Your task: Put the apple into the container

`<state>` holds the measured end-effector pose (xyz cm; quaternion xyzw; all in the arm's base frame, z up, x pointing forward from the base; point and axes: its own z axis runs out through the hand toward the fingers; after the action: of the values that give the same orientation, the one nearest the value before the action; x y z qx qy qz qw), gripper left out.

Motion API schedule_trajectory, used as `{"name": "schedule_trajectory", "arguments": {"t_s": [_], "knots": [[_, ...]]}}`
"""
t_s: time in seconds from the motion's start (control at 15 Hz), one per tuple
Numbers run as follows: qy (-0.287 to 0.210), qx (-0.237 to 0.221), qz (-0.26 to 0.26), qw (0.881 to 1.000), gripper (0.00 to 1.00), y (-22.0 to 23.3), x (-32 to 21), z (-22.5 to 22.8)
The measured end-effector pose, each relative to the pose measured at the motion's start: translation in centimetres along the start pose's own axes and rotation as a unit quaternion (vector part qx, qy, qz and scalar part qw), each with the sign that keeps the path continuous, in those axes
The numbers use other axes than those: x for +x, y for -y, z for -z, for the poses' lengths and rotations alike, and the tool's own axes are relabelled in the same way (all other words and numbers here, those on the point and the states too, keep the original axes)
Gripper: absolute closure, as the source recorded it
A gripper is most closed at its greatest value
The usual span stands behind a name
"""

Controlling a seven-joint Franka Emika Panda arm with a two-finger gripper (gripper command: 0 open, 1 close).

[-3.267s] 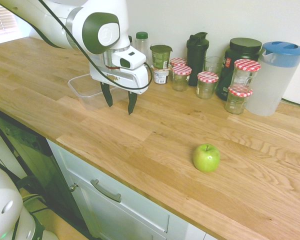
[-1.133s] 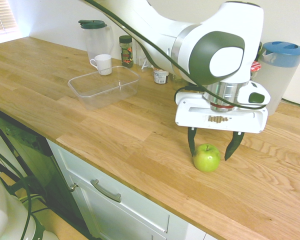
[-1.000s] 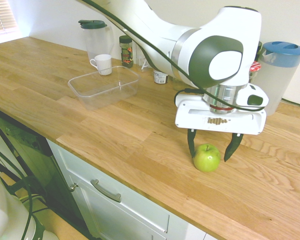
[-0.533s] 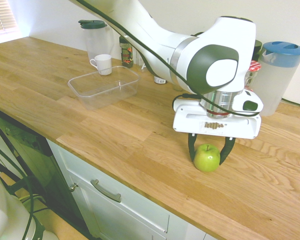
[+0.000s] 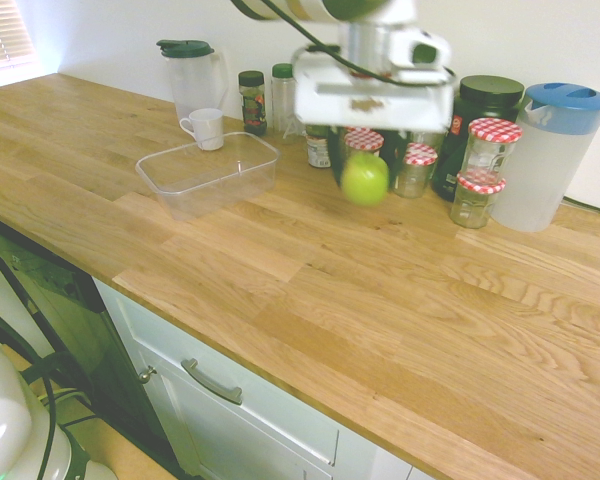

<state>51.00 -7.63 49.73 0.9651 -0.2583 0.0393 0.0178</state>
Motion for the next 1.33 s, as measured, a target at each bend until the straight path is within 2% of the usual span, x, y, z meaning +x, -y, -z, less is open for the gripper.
{"name": "schedule_trajectory", "arguments": {"t_s": [0.2, 0.4, 0.73, 1.2, 1.27, 1.33], "knots": [[-0.006, 0.011, 0.022, 1.000, 1.00, 12.8, -5.7, 0.1], [0.001, 0.020, 0.032, 0.999, 1.00, 18.9, -8.5, -3.6], [0.005, 0.041, 0.029, 0.999, 1.00, 21.5, -8.9, -6.9], [0.011, 0.036, 0.021, 0.999, 1.00, 23.1, -8.9, -11.1], [0.011, 0.035, 0.018, 0.999, 0.00, 23.3, -8.9, -11.2], [0.011, 0.035, 0.015, 0.999, 0.00, 23.5, -8.9, -11.2]]}}
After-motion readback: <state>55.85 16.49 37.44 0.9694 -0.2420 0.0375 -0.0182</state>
